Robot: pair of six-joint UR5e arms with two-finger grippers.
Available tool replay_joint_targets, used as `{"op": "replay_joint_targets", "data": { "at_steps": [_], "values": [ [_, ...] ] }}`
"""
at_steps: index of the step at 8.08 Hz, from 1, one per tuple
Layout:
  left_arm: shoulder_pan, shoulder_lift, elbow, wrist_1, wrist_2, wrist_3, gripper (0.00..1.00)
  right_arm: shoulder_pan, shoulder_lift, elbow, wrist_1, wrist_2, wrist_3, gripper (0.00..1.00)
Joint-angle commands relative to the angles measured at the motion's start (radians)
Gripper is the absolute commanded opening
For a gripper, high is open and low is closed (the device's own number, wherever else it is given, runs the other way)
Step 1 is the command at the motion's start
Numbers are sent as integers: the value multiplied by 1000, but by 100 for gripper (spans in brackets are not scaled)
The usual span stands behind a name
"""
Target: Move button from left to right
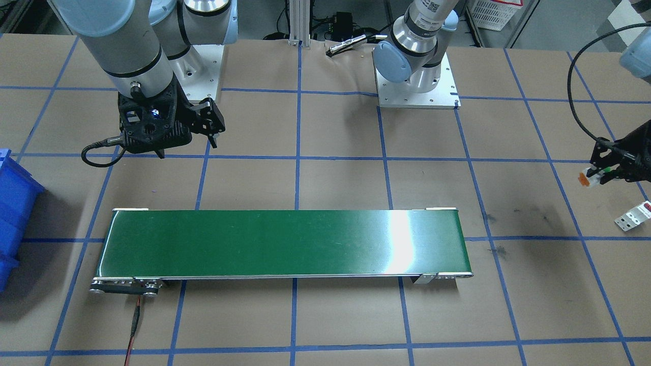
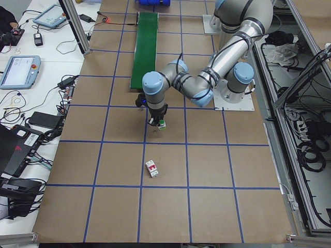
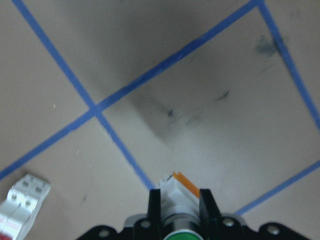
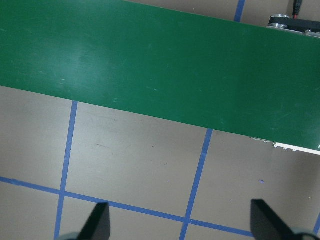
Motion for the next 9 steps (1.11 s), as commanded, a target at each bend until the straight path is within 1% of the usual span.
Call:
{"op": "replay_joint_targets", "data": {
  "at_steps": [1, 3, 4, 5, 6, 7, 9],
  "values": [
    [-277, 55, 2, -27, -50, -316, 0, 0, -3, -2, -5, 1, 6, 100],
    [-446, 35, 3, -16, -55, -572, 0, -1, 0, -4, -10, 6, 2, 100],
    [-506, 30, 3, -10, -55, -604, 0, -1, 0, -5, -10, 6, 0, 100],
    [-548, 9, 0, -1, -91, -615, 0, 0, -3, -4, -21, 7, 0, 100],
    [-582, -26, 5, 40, -125, -606, 0, 0, 0, -11, -25, -2, 9, 100],
    [-610, -34, 7, 74, -119, -606, 0, -1, 1, -13, -24, 6, 14, 100],
    [-621, -71, 6, 81, -121, -604, 0, -3, 6, -21, -65, -19, 12, 100]
  ]
}}
